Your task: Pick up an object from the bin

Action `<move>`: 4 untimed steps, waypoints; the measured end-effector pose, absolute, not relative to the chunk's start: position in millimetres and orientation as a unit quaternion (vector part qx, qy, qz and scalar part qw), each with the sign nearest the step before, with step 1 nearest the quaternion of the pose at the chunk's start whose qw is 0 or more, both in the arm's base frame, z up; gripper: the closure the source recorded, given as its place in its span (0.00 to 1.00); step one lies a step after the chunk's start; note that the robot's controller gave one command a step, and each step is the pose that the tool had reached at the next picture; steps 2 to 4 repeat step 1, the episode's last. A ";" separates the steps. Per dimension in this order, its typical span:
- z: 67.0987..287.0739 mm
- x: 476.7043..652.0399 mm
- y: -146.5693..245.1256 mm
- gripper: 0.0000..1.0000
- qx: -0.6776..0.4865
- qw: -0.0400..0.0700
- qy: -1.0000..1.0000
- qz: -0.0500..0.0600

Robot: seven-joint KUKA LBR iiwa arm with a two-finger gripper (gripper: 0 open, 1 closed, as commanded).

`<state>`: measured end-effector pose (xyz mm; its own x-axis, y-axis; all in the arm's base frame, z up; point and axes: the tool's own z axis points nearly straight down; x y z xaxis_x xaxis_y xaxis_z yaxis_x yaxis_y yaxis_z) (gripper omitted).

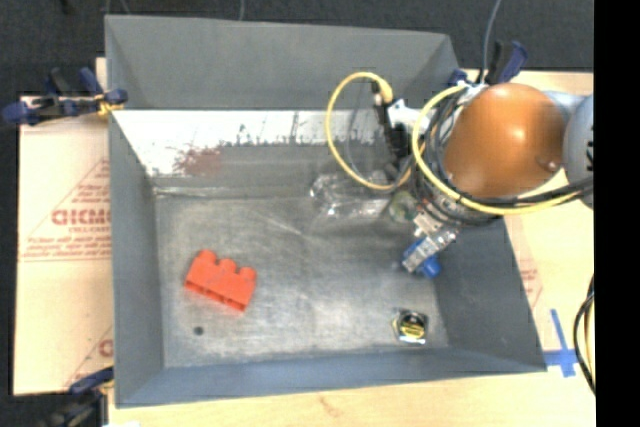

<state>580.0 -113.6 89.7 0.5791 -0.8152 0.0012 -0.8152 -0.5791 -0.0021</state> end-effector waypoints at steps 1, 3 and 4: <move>260.7 585.3 -108.0 1.00 -0.916 0.001 0.400 -0.004; 260.7 585.3 -108.0 1.00 -0.916 0.001 0.400 -0.004; 260.7 585.3 -108.0 1.00 -0.916 0.001 0.400 -0.004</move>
Offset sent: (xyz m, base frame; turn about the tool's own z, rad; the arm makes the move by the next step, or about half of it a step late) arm 0.0035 0.0061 0.1659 -0.1334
